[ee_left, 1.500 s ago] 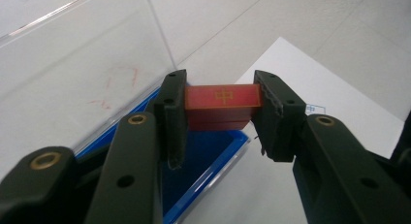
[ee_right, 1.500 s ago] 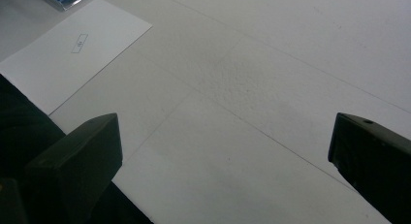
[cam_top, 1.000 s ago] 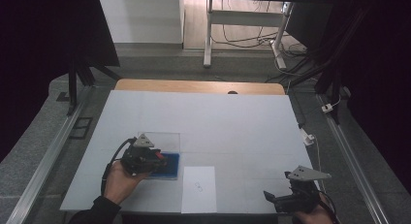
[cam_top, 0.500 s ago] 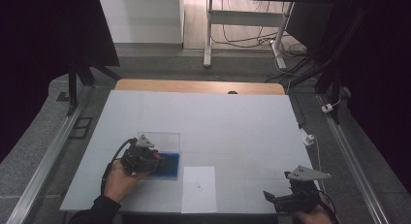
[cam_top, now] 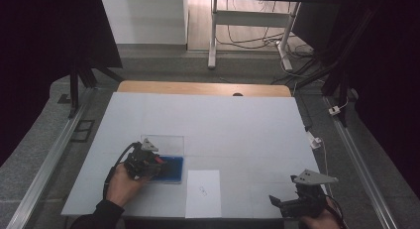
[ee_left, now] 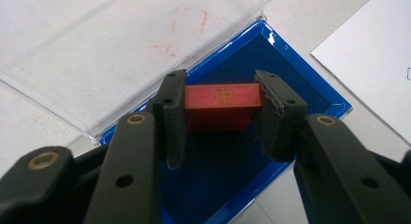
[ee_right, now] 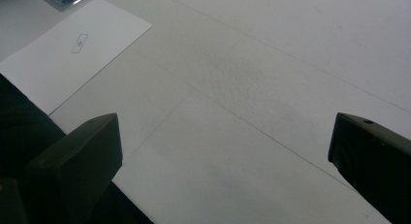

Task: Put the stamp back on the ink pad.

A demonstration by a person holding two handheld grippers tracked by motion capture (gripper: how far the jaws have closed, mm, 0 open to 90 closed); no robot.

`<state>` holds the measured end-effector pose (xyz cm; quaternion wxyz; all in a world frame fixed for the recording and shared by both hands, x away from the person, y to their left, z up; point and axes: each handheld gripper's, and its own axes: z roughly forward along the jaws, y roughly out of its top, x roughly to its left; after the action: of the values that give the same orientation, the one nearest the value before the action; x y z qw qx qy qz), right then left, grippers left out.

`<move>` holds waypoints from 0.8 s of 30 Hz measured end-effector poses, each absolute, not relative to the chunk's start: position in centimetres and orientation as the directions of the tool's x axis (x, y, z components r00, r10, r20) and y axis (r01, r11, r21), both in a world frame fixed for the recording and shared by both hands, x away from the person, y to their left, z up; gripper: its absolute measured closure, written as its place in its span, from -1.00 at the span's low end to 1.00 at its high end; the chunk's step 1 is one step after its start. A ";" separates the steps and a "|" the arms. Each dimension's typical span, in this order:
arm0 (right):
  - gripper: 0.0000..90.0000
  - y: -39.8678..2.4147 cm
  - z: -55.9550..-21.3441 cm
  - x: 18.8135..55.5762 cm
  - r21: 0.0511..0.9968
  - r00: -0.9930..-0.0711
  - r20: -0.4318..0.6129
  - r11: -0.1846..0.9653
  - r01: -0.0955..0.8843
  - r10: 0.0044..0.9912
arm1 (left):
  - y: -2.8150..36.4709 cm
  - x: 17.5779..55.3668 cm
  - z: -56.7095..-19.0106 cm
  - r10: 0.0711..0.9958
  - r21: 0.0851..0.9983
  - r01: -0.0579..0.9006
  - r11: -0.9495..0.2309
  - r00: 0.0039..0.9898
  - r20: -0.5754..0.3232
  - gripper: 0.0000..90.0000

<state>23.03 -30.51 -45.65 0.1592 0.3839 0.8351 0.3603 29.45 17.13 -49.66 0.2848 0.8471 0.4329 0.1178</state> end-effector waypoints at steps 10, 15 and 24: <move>-1.00 -30.5 -45.6 23.0 0.723 -0.654 0.010 0.446 0.527 0.756 | 17.2 29.4 -49.5 0.803 0.603 0.656 -0.454 0.594 -0.042 0.09; -1.00 -30.5 -45.6 23.0 0.724 -0.654 0.010 0.445 0.527 0.756 | 17.3 29.3 -49.3 0.805 0.612 0.660 -0.436 0.590 -0.062 0.00; -1.00 -30.5 -45.6 23.0 0.724 -0.654 0.011 0.445 0.526 0.756 | 17.6 29.1 -48.8 0.794 0.651 0.646 -0.399 0.598 -0.107 -0.27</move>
<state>23.01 -30.51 -45.64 0.1595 0.3840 0.8349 0.3605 29.06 17.58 -48.83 0.3345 0.8289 0.4345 0.1107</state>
